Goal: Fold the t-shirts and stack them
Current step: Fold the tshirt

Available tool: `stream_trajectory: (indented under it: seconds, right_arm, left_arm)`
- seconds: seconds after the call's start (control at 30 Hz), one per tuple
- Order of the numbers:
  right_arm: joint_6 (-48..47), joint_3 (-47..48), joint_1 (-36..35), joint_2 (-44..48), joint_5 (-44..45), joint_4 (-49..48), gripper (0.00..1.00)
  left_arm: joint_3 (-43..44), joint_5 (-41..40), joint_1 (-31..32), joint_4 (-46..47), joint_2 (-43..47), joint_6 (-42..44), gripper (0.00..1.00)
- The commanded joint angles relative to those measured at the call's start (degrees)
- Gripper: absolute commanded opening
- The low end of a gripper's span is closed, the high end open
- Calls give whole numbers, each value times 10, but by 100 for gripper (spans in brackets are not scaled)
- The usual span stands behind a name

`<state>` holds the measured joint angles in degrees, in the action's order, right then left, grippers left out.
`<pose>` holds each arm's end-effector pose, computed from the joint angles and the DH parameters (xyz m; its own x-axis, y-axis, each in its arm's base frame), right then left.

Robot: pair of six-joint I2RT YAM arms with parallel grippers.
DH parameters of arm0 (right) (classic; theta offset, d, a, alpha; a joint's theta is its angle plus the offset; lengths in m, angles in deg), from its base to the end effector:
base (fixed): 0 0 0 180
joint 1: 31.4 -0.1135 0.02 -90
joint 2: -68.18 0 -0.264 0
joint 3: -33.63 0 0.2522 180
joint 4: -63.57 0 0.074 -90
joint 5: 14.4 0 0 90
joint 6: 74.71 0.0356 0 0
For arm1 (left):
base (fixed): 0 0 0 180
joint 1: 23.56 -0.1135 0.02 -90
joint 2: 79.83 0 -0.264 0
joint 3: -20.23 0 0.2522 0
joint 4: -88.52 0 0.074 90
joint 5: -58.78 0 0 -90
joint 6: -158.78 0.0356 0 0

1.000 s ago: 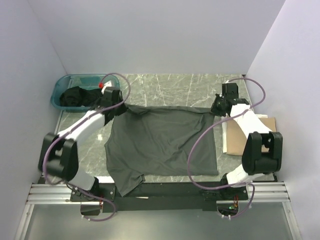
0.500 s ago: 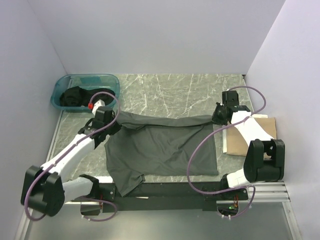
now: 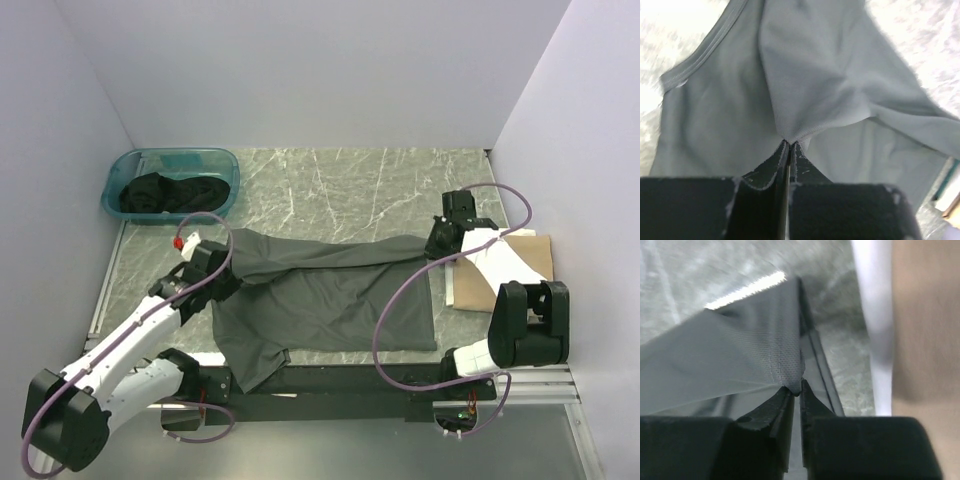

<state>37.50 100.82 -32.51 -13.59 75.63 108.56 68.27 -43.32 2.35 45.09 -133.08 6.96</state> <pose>0.2817 0.0054 0.2168 -0.8053 0.3625 -0.4691 0.3082 0.9319 0.1910 0.1698 -0.0742 0.2205 -0.5856 -0.6737 -0.4507 -0.4522 0.7330 -0.5082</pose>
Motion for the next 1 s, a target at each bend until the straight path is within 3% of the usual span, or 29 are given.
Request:
stream_trajectory:
  seconds: [0.0,0.03,0.07,0.13,0.27,0.3,0.37,0.5,0.57,0.7,0.97]
  right_arm:
    - [23,-21,1,14,35,12,22]
    - [30,-32,1,21,39,11,25]
    - [32,-38,1,24,44,13,29]
    - [30,-46,0,34,42,10,36]
    - [24,-44,1,54,25,7,53]
    - [22,-42,1,63,11,6,64]
    - [13,-31,0,74,-7,1,65]
    - [2,-12,0,76,-85,-43,77]
    - [3,5,-1,51,-123,-56,78]
    - [16,33,-8,-3,-122,-78,79]
    - [30,69,-18,-130,-159,-113,79]
  left_arm:
    - [-39,16,12,-25,20,-34,10]
    - [-67,29,15,-10,33,-33,17]
    - [-77,41,16,-11,39,-34,32]
    - [-86,51,17,-23,55,-42,37]
    - [-51,26,18,-67,86,-37,67]
    - [-32,19,18,-74,91,-31,82]
    - [-15,-1,18,-66,101,-23,99]
    - [30,-29,17,8,69,12,99]
    - [48,-39,15,38,15,26,100]
    - [123,-23,-7,88,-104,55,100]
    - [183,30,-45,206,-329,88,99]
